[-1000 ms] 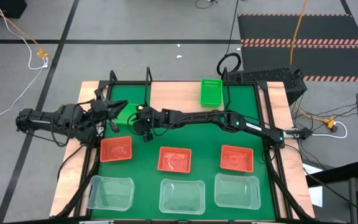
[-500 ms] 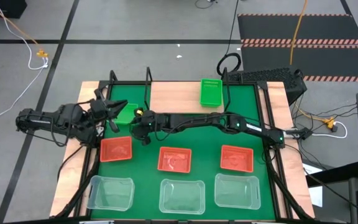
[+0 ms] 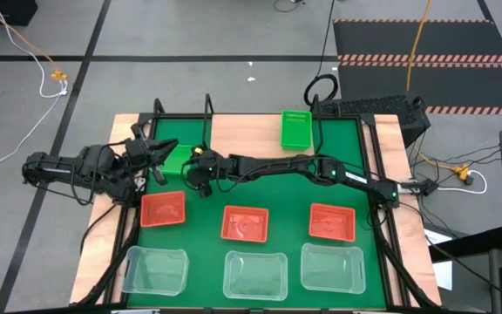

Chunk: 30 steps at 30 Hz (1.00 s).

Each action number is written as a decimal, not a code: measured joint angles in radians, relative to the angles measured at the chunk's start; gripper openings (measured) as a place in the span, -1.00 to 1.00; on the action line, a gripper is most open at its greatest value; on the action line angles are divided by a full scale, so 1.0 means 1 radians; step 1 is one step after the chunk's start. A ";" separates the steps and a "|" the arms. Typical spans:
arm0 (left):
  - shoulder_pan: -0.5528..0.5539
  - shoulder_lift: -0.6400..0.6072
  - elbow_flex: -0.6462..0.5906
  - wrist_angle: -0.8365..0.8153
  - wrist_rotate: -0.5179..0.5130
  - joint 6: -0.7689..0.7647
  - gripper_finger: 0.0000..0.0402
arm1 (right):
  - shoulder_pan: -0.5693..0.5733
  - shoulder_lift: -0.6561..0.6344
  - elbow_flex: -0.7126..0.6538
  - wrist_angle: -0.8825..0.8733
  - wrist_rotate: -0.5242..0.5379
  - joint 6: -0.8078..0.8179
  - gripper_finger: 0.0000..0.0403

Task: Stack baskets on shelf by color
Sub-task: Stack the green bin on the green bins on the shelf

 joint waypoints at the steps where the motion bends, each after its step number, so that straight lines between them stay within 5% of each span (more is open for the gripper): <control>1: 0.000 0.000 0.000 0.002 0.000 0.001 -0.81 | -0.003 0.000 0.000 0.000 -0.016 0.000 0.25; 7: 0.000 0.000 0.000 0.003 0.000 0.011 -0.81 | -0.011 0.025 -0.003 0.006 -0.094 -0.030 0.22; 30: 0.000 0.000 0.000 0.004 0.000 0.019 -0.81 | -0.036 0.072 -0.002 0.006 -0.093 -0.038 0.10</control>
